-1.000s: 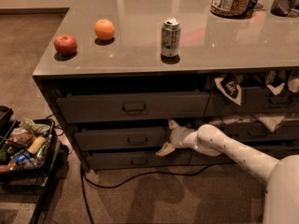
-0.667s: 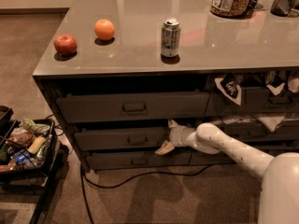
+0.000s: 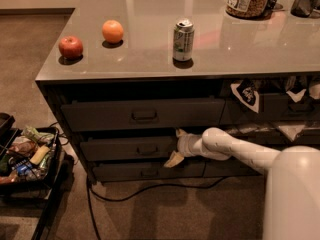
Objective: Open middle drawer
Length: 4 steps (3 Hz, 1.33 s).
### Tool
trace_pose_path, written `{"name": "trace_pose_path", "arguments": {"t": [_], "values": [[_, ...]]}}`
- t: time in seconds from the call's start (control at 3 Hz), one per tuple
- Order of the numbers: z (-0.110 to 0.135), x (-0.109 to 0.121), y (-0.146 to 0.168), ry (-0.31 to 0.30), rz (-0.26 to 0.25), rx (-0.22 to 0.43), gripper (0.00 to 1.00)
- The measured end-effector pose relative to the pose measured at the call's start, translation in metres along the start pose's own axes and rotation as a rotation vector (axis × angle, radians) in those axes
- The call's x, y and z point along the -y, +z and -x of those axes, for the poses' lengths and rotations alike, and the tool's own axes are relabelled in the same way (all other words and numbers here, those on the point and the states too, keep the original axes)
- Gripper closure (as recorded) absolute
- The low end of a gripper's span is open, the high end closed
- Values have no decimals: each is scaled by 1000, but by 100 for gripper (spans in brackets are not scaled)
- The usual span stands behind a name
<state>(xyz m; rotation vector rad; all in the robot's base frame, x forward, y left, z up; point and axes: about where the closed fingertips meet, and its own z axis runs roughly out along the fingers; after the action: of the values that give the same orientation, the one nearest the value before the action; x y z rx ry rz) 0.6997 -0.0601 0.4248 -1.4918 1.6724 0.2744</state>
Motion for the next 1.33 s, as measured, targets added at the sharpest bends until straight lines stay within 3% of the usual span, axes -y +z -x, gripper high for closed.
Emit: {"name": "trace_pose_path", "arguments": {"t": [0.33,0.67,1.33], "values": [[-10,-7,0,26,21,-48,0],[-10,-7,0,26,21,-48,0],[-8,-1,6,-17,31,-62,0]]}}
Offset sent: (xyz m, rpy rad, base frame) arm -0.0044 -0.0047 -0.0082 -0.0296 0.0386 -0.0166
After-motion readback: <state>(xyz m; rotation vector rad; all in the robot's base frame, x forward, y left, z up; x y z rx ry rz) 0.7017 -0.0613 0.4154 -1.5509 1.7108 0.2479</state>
